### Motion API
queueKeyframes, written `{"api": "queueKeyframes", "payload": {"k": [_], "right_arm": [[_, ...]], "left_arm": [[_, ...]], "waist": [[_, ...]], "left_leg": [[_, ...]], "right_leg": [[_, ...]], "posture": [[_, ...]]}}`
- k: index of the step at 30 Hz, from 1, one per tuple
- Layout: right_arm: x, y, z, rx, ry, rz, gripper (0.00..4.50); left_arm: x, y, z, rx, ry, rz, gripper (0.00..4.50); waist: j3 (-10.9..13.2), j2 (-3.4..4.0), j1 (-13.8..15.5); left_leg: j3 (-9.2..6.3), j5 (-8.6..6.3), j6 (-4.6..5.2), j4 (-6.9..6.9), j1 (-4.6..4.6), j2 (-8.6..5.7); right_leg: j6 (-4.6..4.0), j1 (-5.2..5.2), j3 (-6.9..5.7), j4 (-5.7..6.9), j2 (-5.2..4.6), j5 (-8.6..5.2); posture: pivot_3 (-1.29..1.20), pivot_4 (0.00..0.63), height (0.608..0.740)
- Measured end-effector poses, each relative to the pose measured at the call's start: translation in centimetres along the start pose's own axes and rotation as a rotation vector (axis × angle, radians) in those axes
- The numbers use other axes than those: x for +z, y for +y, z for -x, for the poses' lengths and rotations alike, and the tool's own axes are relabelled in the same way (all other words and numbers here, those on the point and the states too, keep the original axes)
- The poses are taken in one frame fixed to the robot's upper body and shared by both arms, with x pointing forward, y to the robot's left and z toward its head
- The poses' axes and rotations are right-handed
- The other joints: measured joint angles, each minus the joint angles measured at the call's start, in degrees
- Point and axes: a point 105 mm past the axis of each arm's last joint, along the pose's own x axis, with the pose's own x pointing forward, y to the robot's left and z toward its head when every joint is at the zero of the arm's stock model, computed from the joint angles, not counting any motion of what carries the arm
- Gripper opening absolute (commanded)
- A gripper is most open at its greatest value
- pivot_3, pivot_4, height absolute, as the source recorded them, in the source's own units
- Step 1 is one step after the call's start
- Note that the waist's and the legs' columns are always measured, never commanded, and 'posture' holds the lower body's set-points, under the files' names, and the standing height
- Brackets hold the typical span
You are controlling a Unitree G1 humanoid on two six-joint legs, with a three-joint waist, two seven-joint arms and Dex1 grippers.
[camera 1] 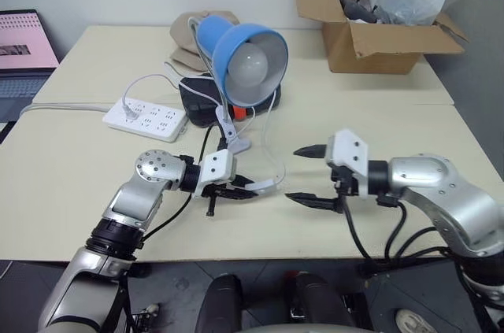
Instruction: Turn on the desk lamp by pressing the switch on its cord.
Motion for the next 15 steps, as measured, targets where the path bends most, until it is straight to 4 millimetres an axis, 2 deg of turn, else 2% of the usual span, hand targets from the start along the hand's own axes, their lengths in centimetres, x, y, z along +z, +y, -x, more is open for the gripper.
{"api": "queueKeyframes", "payload": {"k": [2,6,15], "right_arm": [[-0.2,0.0,-1.1,0.027,0.018,0.010,4.50],[-1.5,0.2,-2.2,0.075,0.076,0.016,4.50],[-2.7,-0.2,-3.6,0.088,0.124,0.033,4.50]], "left_arm": [[0.0,0.0,-0.2,0.000,0.005,0.000,0.41],[-0.1,0.2,-0.1,0.015,0.019,0.003,0.41],[0.2,0.2,-0.3,0.030,0.036,0.000,0.41]], "waist": [[0.0,0.00,0.1],[0.0,0.00,0.3],[0.0,0.00,0.3]], "left_leg": [[0.00,0.00,0.00,0.01,-0.02,0.00],[0.01,0.00,0.00,0.04,-0.07,-0.01],[0.00,0.01,0.00,0.05,-0.06,0.00]], "right_leg": [[0.00,-0.01,0.00,0.00,0.00,0.00],[0.00,-0.03,-0.01,-0.01,-0.02,0.00],[0.00,-0.04,-0.02,0.04,-0.01,0.00]], "posture": [[0.00,0.150,0.740],[0.00,0.150,0.740],[0.00,0.150,0.740]]}}
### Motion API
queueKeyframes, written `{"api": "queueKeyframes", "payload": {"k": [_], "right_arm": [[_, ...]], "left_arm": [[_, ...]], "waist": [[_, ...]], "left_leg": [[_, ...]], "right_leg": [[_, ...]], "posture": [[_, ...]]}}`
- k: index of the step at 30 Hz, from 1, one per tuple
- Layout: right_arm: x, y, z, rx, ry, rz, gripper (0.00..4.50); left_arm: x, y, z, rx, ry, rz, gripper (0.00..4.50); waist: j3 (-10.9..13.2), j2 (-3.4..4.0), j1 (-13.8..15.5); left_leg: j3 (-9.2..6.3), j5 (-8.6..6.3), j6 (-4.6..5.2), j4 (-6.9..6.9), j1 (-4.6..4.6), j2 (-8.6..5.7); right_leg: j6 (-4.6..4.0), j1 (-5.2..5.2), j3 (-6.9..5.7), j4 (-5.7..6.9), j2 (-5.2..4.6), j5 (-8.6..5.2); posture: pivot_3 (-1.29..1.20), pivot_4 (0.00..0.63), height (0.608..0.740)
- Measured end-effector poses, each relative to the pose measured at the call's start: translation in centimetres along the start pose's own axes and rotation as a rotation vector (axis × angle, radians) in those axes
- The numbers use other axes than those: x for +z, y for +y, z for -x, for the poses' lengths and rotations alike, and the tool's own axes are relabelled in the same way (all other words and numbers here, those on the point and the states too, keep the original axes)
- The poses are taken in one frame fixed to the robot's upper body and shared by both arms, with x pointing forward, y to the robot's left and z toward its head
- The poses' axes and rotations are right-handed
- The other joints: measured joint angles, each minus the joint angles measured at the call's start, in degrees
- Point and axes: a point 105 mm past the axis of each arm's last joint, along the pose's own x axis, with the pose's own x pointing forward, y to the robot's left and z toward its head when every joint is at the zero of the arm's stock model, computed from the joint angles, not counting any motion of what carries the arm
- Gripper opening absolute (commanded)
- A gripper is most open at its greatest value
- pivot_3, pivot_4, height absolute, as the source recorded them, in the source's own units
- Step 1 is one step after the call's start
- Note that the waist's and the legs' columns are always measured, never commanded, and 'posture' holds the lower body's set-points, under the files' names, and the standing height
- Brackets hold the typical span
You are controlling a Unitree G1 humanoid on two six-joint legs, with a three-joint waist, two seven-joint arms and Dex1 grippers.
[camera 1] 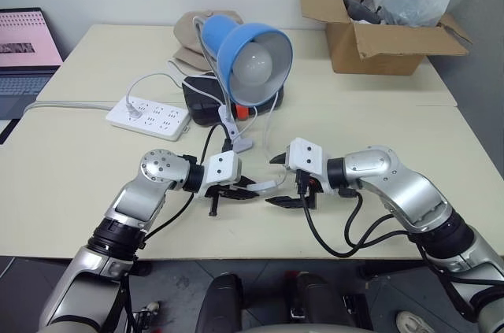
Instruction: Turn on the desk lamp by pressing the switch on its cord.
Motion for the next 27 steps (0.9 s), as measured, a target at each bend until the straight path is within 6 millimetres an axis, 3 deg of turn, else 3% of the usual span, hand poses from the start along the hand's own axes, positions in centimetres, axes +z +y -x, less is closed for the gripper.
{"api": "queueKeyframes", "payload": {"k": [5,21,27], "right_arm": [[-0.23,-0.03,-0.40,0.002,0.005,0.006,4.50],[-0.67,0.41,-0.99,0.024,0.027,0.056,1.20],[-0.93,0.76,-0.72,0.070,0.038,0.093,0.51]], "left_arm": [[0.25,-0.02,-0.08,0.001,-0.003,-0.010,0.41],[0.29,0.10,-0.42,0.000,-0.006,-0.007,0.41],[0.29,0.04,-0.60,-0.022,0.012,-0.041,0.41]], "waist": [[0.0,0.00,0.0],[0.0,0.00,0.0],[0.0,0.00,0.0]], "left_leg": [[0.00,0.00,0.00,0.00,0.00,0.00],[0.00,0.00,0.00,0.01,0.00,0.00],[0.00,0.00,0.00,0.02,0.00,-0.01]], "right_leg": [[0.00,0.00,0.00,0.00,0.00,0.00],[0.00,0.00,-0.01,0.01,0.00,0.00],[0.00,0.00,0.00,0.01,0.01,0.00]], "posture": [[0.00,0.150,0.740],[0.00,0.150,0.740],[0.00,0.150,0.740]]}}
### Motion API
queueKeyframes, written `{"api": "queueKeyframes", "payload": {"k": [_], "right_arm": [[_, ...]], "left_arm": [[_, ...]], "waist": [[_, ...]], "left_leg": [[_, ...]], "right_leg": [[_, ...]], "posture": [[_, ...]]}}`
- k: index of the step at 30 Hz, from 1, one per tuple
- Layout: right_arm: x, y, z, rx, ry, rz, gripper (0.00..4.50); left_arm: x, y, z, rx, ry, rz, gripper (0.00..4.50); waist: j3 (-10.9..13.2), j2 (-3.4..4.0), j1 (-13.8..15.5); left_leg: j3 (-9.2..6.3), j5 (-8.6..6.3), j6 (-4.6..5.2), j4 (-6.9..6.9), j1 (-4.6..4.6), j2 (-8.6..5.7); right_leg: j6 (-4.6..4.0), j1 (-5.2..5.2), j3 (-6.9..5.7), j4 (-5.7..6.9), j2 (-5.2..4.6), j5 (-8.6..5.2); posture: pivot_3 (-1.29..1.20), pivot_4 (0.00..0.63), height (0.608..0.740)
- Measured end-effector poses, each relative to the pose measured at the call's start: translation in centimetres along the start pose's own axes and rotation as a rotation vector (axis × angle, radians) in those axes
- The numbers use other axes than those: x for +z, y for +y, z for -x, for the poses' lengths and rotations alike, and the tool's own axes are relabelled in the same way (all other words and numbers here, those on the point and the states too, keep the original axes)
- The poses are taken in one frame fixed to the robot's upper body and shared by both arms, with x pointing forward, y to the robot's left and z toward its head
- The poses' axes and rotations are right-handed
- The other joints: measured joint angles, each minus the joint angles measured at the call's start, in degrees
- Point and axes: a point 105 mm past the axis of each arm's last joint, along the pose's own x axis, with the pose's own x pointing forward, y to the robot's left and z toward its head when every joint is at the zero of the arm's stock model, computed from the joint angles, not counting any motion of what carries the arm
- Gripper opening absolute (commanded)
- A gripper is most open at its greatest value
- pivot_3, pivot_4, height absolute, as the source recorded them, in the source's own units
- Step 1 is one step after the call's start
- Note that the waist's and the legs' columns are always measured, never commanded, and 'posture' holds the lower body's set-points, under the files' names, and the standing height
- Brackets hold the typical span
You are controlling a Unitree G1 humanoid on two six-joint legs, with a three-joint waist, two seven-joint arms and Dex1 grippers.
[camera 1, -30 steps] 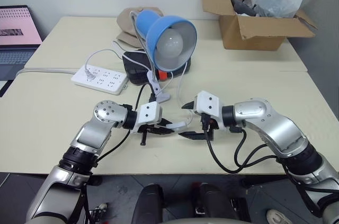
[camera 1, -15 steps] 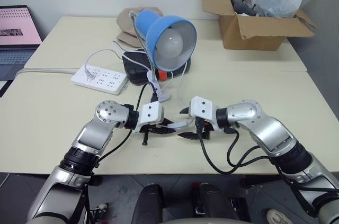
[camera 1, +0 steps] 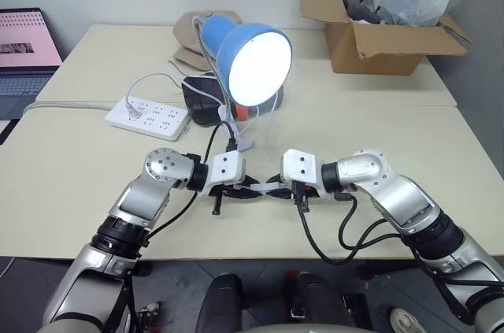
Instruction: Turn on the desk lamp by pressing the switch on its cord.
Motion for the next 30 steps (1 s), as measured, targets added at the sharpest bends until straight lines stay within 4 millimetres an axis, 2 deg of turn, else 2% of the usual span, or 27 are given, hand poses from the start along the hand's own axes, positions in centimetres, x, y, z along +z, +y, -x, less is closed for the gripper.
{"api": "queueKeyframes", "payload": {"k": [8,9,11,13,16,22,27,30], "right_arm": [[0.0,0.0,-0.2,0.004,-0.011,-0.008,0.51],[0.0,0.0,-0.3,0.005,-0.014,-0.010,1.21],[0.2,-0.4,-0.3,-0.013,-0.030,-0.022,1.66],[0.3,-0.3,-0.3,-0.010,-0.039,-0.020,2.32],[0.3,-0.3,-0.2,-0.010,-0.051,-0.032,3.09],[0.5,-1.3,1.8,-0.072,-0.059,-0.037,4.41],[0.4,-1.5,5.0,-0.160,-0.047,-0.046,4.50],[-1.0,-0.9,6.6,-0.215,-0.006,-0.096,4.50]], "left_arm": [[-0.1,0.0,0.1,0.000,0.005,-0.007,0.41],[-0.1,0.0,0.1,0.001,0.006,-0.007,0.41],[0.0,0.1,0.0,0.008,-0.001,-0.004,0.41],[0.0,0.1,0.0,0.008,-0.002,-0.002,0.41],[0.0,0.1,0.0,0.008,-0.001,0.002,0.41],[-0.2,0.8,0.1,0.027,0.017,-0.006,0.41],[-0.9,2.0,-0.7,0.077,0.047,0.006,0.41],[-1.0,2.8,-1.4,0.107,0.055,-0.003,0.41]], "waist": [[0.0,0.00,0.0],[0.0,0.00,0.0],[0.0,0.00,0.0],[0.0,0.00,0.0],[0.0,0.00,0.0],[0.0,0.00,0.0],[0.0,-0.01,0.2],[0.0,-0.02,0.3]], "left_leg": [[-0.01,0.00,0.00,0.01,0.00,0.01],[-0.01,0.00,0.00,0.01,0.00,0.01],[-0.01,0.00,0.00,0.01,0.00,0.01],[0.00,0.00,0.00,0.01,0.00,0.01],[0.00,0.00,0.00,0.01,0.00,0.01],[-0.01,0.00,0.00,0.02,0.00,0.00],[0.00,0.00,-0.01,0.01,-0.02,-0.03],[-0.01,0.00,0.00,0.01,-0.03,-0.04]], "right_leg": [[0.00,0.00,0.00,0.01,0.01,0.00],[0.00,0.00,0.00,0.01,0.01,0.00],[0.00,0.00,0.00,0.02,0.01,0.00],[0.00,0.00,0.00,0.02,0.01,0.00],[0.00,0.00,0.00,0.02,0.01,0.00],[0.00,0.01,-0.01,0.02,0.00,0.00],[0.00,0.02,0.01,-0.02,-0.01,0.00],[0.00,0.02,0.00,-0.01,-0.03,0.00]], "posture": [[0.00,0.150,0.740],[0.00,0.150,0.740],[0.00,0.150,0.740],[0.00,0.150,0.740],[0.00,0.150,0.740],[0.00,0.150,0.740],[0.00,0.150,0.740],[0.00,0.150,0.740]]}}
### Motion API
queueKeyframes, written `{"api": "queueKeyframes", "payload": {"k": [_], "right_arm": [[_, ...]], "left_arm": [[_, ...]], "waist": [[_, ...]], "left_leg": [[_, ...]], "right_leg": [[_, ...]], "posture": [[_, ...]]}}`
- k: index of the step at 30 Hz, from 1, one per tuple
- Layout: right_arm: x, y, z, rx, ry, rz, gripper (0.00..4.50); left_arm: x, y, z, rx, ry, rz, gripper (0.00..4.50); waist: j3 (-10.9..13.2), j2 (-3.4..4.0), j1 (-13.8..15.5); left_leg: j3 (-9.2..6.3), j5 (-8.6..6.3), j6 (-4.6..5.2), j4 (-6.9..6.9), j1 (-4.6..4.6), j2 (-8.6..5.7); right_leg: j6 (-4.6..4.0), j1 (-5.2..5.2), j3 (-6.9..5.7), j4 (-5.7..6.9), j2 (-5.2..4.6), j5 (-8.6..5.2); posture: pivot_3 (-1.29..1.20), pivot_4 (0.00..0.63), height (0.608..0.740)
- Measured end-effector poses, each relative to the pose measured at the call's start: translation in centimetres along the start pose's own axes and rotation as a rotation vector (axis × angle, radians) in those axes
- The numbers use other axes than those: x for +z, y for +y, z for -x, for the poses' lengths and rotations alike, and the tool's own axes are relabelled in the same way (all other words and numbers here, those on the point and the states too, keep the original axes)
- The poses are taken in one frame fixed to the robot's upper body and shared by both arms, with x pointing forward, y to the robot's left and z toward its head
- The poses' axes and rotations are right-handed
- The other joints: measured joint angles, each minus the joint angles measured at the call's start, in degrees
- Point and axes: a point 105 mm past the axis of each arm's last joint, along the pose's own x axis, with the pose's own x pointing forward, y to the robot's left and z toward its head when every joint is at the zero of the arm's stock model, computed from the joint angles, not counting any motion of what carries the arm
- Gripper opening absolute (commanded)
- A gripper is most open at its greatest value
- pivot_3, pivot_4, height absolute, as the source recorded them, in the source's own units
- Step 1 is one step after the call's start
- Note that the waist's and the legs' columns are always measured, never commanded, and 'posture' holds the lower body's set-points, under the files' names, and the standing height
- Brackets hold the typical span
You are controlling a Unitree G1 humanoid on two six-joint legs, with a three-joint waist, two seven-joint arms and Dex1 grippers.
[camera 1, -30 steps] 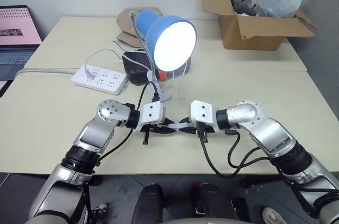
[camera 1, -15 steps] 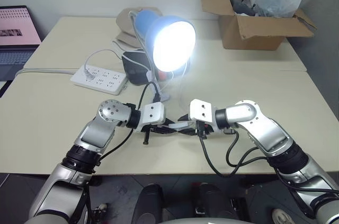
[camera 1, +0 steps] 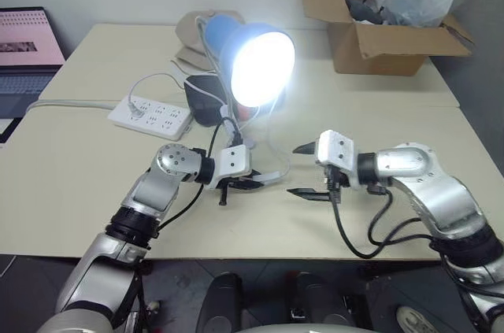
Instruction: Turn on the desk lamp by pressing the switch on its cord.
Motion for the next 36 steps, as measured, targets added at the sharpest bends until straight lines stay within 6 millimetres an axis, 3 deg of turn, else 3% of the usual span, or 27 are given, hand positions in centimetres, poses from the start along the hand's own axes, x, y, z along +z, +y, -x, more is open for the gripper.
{"api": "queueKeyframes", "payload": {"k": [4,8,10,15,23,24,29,36], "right_arm": [[-1.7,0.5,2.1,-0.102,0.044,-0.083,4.50],[-2.0,0.7,3.0,-0.171,0.054,-0.117,4.50],[-2.0,0.8,3.2,-0.191,0.058,-0.122,4.50],[-2.8,1.6,3.7,-0.218,0.081,-0.157,4.50],[-2.9,1.1,4.4,-0.251,0.099,-0.152,4.50],[-2.9,1.1,4.4,-0.251,0.100,-0.151,4.50],[-2.9,0.6,4.6,-0.246,0.086,-0.150,4.50],[-2.4,0.0,5.4,-0.241,0.012,-0.107,4.50]], "left_arm": [[-0.3,0.6,-1.1,0.030,-0.003,0.004,0.41],[-0.6,0.7,-1.8,0.031,-0.016,0.012,0.41],[-0.8,0.8,-1.9,0.029,-0.018,0.012,1.11],[-0.9,1.2,-1.9,0.033,-0.023,0.013,2.15],[-0.8,0.7,-1.2,0.009,-0.044,0.031,3.80],[-0.9,0.6,-0.9,0.011,-0.049,0.037,4.01],[-1.2,-1.5,3.8,0.087,-0.105,0.152,4.01],[0.0,-4.8,9.0,0.202,-0.134,0.264,4.01]], "waist": [[0.0,0.00,-0.1],[0.0,-0.01,-0.5],[0.0,-0.01,-0.5],[0.0,-0.01,-0.3],[0.0,-0.01,-0.5],[0.0,-0.01,-0.5],[0.0,-0.01,-1.1],[0.0,-0.01,-1.0]], "left_leg": [[-0.02,0.00,0.00,0.00,0.02,0.01],[-0.03,0.00,0.00,0.00,0.09,0.03],[-0.06,0.00,0.00,0.00,0.10,0.03],[-0.03,0.00,0.00,0.01,0.08,-0.02],[-0.04,0.00,0.00,0.00,0.09,0.03],[-0.04,0.00,0.00,-0.01,0.09,0.03],[-0.06,0.00,-0.01,-0.03,0.12,0.07],[-0.05,0.00,-0.01,-0.02,0.23,0.03]], "right_leg": [[0.00,0.01,0.00,0.02,0.00,0.00],[0.03,0.03,0.00,0.05,0.04,0.02],[0.03,0.05,-0.01,0.06,0.05,0.02],[0.05,0.08,0.02,-0.01,0.02,0.02],[0.06,0.07,0.02,-0.01,0.05,0.03],[0.06,0.07,0.02,-0.01,0.05,0.03],[0.04,0.07,0.03,0.00,0.03,0.01],[0.05,0.18,0.01,-0.02,-0.07,0.02]], "posture": [[0.00,0.150,0.740],[0.00,0.150,0.740],[0.00,0.150,0.740],[0.00,0.150,0.740],[0.00,0.150,0.740],[0.00,0.150,0.740],[0.00,0.150,0.740],[0.00,0.150,0.740]]}}
